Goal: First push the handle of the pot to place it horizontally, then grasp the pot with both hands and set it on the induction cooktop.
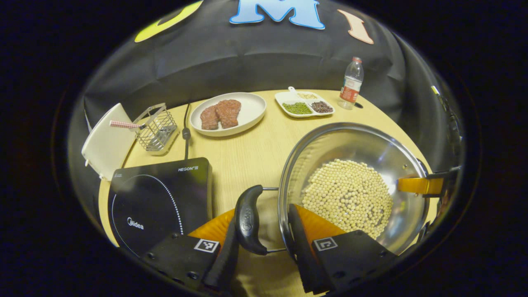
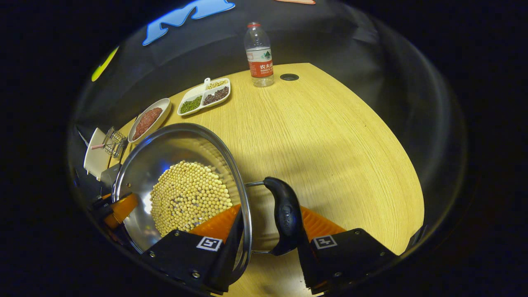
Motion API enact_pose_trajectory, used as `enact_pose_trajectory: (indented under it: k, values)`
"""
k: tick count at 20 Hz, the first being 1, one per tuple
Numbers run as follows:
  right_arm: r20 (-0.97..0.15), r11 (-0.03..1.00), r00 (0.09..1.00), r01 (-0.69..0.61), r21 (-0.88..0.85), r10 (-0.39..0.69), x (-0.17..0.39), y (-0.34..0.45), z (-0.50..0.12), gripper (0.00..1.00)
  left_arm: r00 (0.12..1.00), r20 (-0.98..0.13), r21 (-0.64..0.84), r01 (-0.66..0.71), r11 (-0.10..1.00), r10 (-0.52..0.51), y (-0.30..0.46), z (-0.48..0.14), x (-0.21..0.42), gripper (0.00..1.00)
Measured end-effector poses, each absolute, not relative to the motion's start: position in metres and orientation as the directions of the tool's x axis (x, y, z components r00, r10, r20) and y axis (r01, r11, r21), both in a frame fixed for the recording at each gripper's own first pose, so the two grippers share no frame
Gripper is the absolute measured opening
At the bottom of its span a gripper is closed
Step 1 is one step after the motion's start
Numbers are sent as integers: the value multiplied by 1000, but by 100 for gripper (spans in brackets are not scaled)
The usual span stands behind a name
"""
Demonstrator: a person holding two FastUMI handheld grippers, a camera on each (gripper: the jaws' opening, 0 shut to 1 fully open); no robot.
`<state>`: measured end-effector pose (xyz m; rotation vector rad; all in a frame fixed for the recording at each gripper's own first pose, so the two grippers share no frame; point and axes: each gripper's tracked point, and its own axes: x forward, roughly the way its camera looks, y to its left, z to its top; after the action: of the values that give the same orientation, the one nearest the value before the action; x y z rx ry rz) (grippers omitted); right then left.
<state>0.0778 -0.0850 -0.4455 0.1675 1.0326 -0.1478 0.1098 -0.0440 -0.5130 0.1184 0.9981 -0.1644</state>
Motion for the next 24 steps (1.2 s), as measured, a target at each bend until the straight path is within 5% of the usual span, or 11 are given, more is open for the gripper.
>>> enact_pose_trajectory:
  k: [24]
  values:
    - [-814,987,579,151,55,-44,56,-47,-363,65,645,-759,33,173,984,-88,-8,-423,111,68]
